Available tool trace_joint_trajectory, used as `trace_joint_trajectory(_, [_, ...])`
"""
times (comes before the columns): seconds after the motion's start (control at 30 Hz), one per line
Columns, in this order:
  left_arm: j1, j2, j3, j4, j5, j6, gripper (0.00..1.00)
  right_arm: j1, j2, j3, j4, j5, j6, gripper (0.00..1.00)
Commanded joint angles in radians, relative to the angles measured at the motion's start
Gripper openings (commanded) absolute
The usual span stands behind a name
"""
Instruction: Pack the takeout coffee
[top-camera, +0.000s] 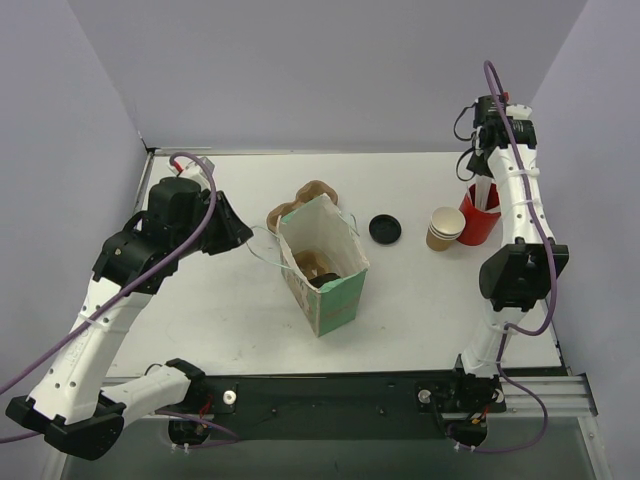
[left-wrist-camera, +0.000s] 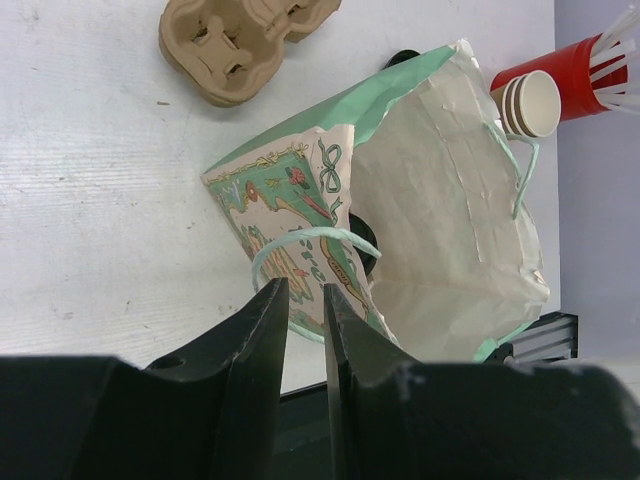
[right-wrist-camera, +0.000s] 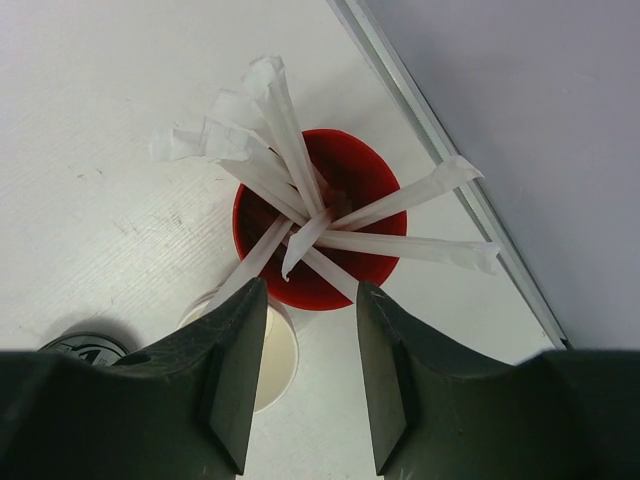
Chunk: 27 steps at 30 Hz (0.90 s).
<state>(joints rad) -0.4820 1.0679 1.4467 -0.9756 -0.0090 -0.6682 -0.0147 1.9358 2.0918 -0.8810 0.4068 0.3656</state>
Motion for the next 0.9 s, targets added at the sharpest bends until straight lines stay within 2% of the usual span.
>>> trace_joint_trajectory(0.0, [0.014,-0.011,0.004,0.049,0.009,0.019,0.31,0.009,-0.041,0.011,-0.029,0.035,0.003,0.36])
trace_joint_trajectory(0.23, [0.026,-0.011,0.004,0.049,0.04,0.025,0.31,0.009,0.002,0.039,-0.027,0.029,-0.008,0.33])
trace_joint_trajectory(0.37, [0.031,-0.011,0.003,0.046,0.041,0.024,0.31,0.009,0.014,0.027,-0.029,0.047,-0.013,0.22])
trace_joint_trajectory(0.77, [0.039,-0.013,-0.008,0.049,0.046,0.016,0.31,0.009,0.058,0.025,-0.019,0.055,-0.027,0.22])
trace_joint_trajectory(0.83, [0.04,-0.016,-0.008,0.049,0.046,0.016,0.31,0.009,0.058,0.024,-0.019,0.061,-0.028,0.16])
trace_joint_trajectory(0.87, [0.04,-0.016,-0.008,0.049,0.046,0.015,0.31,0.009,0.057,0.025,-0.018,0.07,-0.031,0.08])
